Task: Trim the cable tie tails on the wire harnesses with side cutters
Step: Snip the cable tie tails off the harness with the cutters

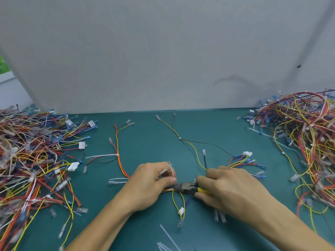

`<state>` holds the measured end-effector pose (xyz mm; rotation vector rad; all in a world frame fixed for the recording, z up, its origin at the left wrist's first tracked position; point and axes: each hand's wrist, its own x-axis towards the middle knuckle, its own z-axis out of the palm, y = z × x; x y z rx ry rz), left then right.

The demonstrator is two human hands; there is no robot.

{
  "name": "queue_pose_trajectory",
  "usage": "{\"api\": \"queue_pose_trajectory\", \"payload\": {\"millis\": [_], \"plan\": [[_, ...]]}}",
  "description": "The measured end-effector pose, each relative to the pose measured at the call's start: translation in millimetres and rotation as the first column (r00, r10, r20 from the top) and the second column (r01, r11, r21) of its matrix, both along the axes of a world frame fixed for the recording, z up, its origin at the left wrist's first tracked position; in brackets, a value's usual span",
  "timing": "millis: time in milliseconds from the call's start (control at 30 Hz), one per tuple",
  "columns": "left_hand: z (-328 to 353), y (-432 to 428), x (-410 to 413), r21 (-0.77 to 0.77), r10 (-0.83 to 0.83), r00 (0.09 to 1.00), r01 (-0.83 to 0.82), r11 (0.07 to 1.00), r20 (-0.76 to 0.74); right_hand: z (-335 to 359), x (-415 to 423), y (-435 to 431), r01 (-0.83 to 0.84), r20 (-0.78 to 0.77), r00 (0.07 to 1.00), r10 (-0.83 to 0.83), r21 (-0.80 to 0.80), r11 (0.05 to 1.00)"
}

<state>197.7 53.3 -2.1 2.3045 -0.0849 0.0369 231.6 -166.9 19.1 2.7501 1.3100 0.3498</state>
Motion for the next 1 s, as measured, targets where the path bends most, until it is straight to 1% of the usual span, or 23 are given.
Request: {"api": "queue_pose_trajectory", "payload": {"millis": [67,100,133,167,200,233,300,333,367,400,433,500,633,667,700,733,767,800,833,867,900,933,1000], "plan": [[1.2,1.3,-0.6,-0.032,-0.002,1.0,0.002,0.999,0.0,-3.0,0.4,-0.4,-0.004,0.003,1.0,0.004,-0.006,1.0],[2.4,2.1,-1.1,-0.096,0.007,1.0,-0.008,0.995,-0.011,-2.2,0.6,-0.8,0.015,-0.013,1.0,-0.015,0.003,1.0],[4.8,3.2,-2.0,-0.221,0.027,0.999,-0.035,0.975,-0.041,-0.8,-0.6,-0.6,0.046,-0.058,0.997,-0.045,0.014,0.999],[8.3,4.9,-3.0,-0.393,0.048,0.995,-0.078,0.916,-0.087,-0.9,-0.9,-0.2,0.073,-0.107,0.992,-0.068,0.039,0.997],[12.3,7.7,-2.8,-0.562,0.065,0.987,-0.136,0.816,-0.144,-3.0,0.4,-1.4,0.088,-0.146,0.987,-0.074,0.091,0.992],[17.1,11.8,-2.4,-0.7,0.073,0.979,-0.187,0.689,-0.189,-5.4,1.4,-4.1,0.107,-0.179,0.98,-0.084,0.12,0.987],[27.7,22.7,-2.3,-0.865,0.078,0.974,-0.225,0.449,-0.213,-4.4,1.1,-5.5,0.129,-0.217,0.972,-0.087,0.19,0.973],[33.2,28.8,-2.4,-0.907,0.076,0.975,-0.223,0.357,-0.209,-1.8,-0.2,-4.0,0.145,-0.237,0.967,-0.091,0.221,0.964],[38.4,35.3,-3.0,-0.932,0.076,0.977,-0.214,0.293,-0.201,-0.7,-1.6,-2.5,0.153,-0.25,0.964,-0.09,0.245,0.957],[43.4,41.4,-3.8,-0.946,0.077,0.979,-0.203,0.251,-0.19,1.2,-3.5,-0.7,0.158,-0.265,0.96,-0.088,0.257,0.954],[48.3,47.9,-5.0,-0.955,0.079,0.98,-0.194,0.223,-0.181,3.1,-5.2,1.0,0.164,-0.28,0.956,-0.088,0.26,0.952],[56.7,60.4,-6.3,-0.961,0.084,0.981,-0.19,0.201,-0.176,6.4,-9.3,4.4,0.157,-0.303,0.95,-0.078,0.248,0.956],[65.5,83.5,-5.1,-0.941,0.153,0.963,-0.252,0.226,-0.221,10.8,-16.5,9.7,0.161,-0.356,0.931,-0.084,0.192,0.968],[64.3,89.2,-5.2,-0.932,0.182,0.958,-0.263,0.251,-0.221,12.0,-18.5,11.4,0.155,-0.354,0.932,-0.083,0.179,0.972],[61.1,94.8,-6.3,-0.909,0.216,0.953,-0.273,0.314,-0.212,13.0,-20.3,14.2,0.149,-0.354,0.932,-0.082,0.166,0.975],[56.1,100.6,-7.4,-0.858,0.255,0.947,-0.292,0.422,-0.196,13.8,-22.1,18.2,0.141,-0.348,0.934,-0.079,0.156,0.978],[50.4,106.1,-8.8,-0.759,0.293,0.941,-0.316,0.569,-0.172,14.1,-23.5,22.7,0.13,-0.331,0.941,-0.074,0.151,0.98],[45.2,110.5,-10.4,-0.606,0.309,0.941,-0.326,0.725,-0.138,14.3,-24.8,28.5,0.118,-0.298,0.952,-0.07,0.145,0.982],[40.1,112.6,-11.3,-0.429,0.285,0.953,-0.301,0.852,-0.102,14.0,-25.8,35.3,0.11,-0.265,0.962,-0.071,0.135,0.985],[34.9,111.9,-11.3,-0.265,0.227,0.97,-0.241,0.934,-0.081,15.1,-26.5,43.1,0.108,-0.236,0.969,-0.076,0.126,0.986],[30.2,108.2,-10.6,-0.155,0.155,0.984,-0.167,0.974,-0.088,14.5,-27.1,50.9,0.119,-0.212,0.973,-0.094,0.106,0.987],[27.0,102.2,-9.9,-0.098,0.097,0.989,-0.108,0.989,-0.11,15.0,-27.1,58.9,0.133,-0.191,0.975,-0.113,0.096,0.986],[21.6,92.8,-7.2,-0.051,0.029,0.99,-0.036,0.998,-0.135,16.6,-26.3,72.6,0.148,-0.141,0.981,-0.131,0.115,0.982]]}}
